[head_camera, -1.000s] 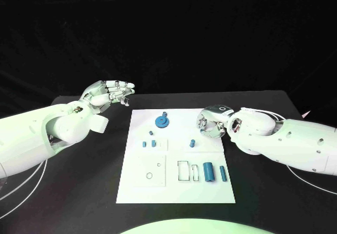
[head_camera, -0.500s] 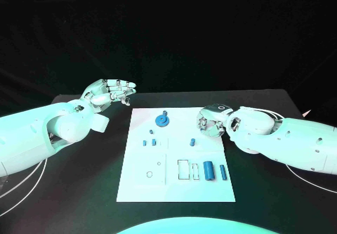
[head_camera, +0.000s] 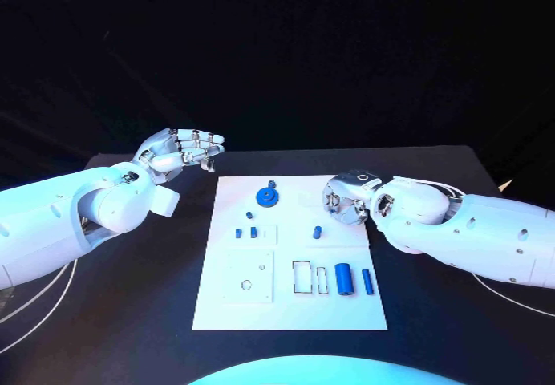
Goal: Assemble the parts on the task board
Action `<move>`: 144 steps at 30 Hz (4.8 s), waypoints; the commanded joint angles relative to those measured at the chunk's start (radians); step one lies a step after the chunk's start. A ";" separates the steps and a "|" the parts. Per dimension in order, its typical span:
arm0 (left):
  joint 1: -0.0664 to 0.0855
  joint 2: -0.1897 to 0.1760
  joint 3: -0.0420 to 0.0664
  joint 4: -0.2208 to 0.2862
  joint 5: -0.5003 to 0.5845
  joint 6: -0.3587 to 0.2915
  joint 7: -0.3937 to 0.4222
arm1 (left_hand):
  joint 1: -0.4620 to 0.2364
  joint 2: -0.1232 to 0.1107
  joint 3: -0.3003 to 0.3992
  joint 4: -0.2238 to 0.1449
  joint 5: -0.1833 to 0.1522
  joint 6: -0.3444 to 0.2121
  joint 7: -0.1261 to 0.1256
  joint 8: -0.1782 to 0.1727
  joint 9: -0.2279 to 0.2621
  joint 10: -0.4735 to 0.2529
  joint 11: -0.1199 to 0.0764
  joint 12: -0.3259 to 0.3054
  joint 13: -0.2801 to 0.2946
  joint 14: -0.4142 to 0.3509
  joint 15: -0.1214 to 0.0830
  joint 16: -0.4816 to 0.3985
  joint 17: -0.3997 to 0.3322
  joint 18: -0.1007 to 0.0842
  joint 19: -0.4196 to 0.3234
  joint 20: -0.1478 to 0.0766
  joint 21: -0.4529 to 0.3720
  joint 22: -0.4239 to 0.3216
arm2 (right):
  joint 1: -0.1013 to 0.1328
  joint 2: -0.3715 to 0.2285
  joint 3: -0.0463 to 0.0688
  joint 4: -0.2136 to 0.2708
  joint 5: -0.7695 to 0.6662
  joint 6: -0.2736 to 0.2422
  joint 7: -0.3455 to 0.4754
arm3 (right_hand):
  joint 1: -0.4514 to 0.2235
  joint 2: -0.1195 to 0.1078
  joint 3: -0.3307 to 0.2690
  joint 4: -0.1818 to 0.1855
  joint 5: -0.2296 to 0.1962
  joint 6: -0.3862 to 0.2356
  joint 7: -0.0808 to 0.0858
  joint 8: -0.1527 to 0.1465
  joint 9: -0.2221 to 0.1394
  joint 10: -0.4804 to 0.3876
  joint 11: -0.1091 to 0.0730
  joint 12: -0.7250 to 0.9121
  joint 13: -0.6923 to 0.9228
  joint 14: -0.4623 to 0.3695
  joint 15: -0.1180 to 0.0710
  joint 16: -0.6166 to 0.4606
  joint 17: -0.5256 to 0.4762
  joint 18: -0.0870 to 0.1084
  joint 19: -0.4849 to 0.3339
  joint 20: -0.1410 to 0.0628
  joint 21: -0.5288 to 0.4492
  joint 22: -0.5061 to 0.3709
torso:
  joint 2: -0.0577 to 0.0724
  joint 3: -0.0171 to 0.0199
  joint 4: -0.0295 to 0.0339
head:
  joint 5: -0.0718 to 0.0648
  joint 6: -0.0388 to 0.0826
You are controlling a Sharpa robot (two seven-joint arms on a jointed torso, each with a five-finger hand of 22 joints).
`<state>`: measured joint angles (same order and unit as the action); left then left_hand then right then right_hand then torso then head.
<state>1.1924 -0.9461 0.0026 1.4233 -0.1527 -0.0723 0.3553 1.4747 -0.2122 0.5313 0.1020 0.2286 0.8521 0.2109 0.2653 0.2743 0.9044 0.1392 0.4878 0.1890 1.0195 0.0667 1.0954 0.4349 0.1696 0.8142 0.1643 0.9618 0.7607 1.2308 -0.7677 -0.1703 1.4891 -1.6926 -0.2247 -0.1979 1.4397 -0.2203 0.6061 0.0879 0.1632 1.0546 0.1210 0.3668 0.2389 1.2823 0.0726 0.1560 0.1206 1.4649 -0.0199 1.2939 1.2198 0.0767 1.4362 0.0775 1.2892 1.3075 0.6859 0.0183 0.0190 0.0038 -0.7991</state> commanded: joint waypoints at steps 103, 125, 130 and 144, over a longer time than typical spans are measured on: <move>-0.004 0.024 -0.003 0.023 -0.014 -0.050 0.001 | -0.016 0.008 -0.009 -0.023 -0.001 -0.046 0.023 0.008 -0.009 -0.046 0.023 0.004 -0.016 -0.044 0.017 -0.038 -0.022 0.012 -0.034 0.013 -0.031 -0.010 | -0.156 0.155 -0.009 0.154 -0.031 -0.180 0.043 | -0.012 0.031 0.045 -0.055 -0.001 0.010 0.002 0.010 0.023 0.048 -0.027 -0.025 0.012 0.046 -0.011 0.020 0.005 -0.025 0.020 -0.003 0.045 0.159 | 0.000 -0.0004 -0.0011 | 0.116 -0.035; -0.004 0.023 -0.003 0.018 -0.014 -0.040 -0.006 | -0.018 0.009 -0.011 -0.023 -0.001 -0.049 0.023 0.009 -0.010 -0.050 0.024 0.005 -0.017 -0.044 0.018 -0.037 -0.023 0.012 -0.034 0.014 -0.032 -0.011 | -0.158 0.158 -0.011 0.157 -0.027 -0.182 0.051 | -0.014 0.032 0.046 -0.057 -0.002 0.009 0.002 0.009 0.024 0.048 -0.027 -0.027 0.012 0.047 -0.010 0.023 0.007 -0.026 0.022 -0.003 0.050 0.162 | 0.001 -0.0008 0.0000 | 0.119 -0.040; -0.004 0.023 -0.003 0.017 -0.014 -0.039 -0.007 | -0.018 0.009 -0.011 -0.023 -0.001 -0.049 0.023 0.009 -0.010 -0.050 0.024 0.005 -0.017 -0.044 0.018 -0.037 -0.023 0.012 -0.034 0.014 -0.032 -0.011 | -0.159 0.157 -0.011 0.160 -0.026 -0.182 0.051 | -0.014 0.032 0.047 -0.058 -0.002 0.008 0.002 0.009 0.025 0.048 -0.026 -0.028 0.012 0.047 -0.010 0.025 0.009 -0.026 0.023 -0.003 0.053 0.164 | 0.000 -0.0008 0.0003 | 0.120 -0.041; -0.003 0.020 -0.003 0.017 -0.014 -0.035 -0.010 | -0.023 0.009 -0.014 -0.021 -0.002 -0.052 0.024 0.011 -0.010 -0.053 0.025 0.007 -0.018 -0.043 0.019 -0.037 -0.023 0.012 -0.034 0.016 -0.034 -0.012 | -0.159 0.157 -0.011 0.164 -0.026 -0.181 0.049 | -0.014 0.032 0.047 -0.059 -0.002 0.008 0.002 0.009 0.025 0.048 -0.026 -0.028 0.012 0.047 -0.010 0.026 0.010 -0.027 0.024 -0.003 0.055 0.165 | 0.000 -0.0004 -0.0009 | 0.121 -0.045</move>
<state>1.1885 -0.9271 -0.0007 1.4391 -0.1696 -0.1259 0.3413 1.4608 -0.2040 0.5203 0.0826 0.2286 0.8079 0.2053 0.2728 0.2656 0.8596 0.1625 0.4916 0.1729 0.9810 0.0805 1.0635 0.4133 0.1696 0.7843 0.1802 0.9323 0.7504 1.0729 -0.6107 -0.1813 1.6507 -1.7096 -0.4185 -0.1517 1.4275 -0.1991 0.6542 0.0343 0.1566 1.0621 0.1193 0.3682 0.2632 1.2884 0.0786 0.1285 0.1318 1.4687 -0.0230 1.3133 1.2294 0.0616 1.4538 0.0773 1.3416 1.3074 0.6860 0.0176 0.0183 0.1253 -0.8430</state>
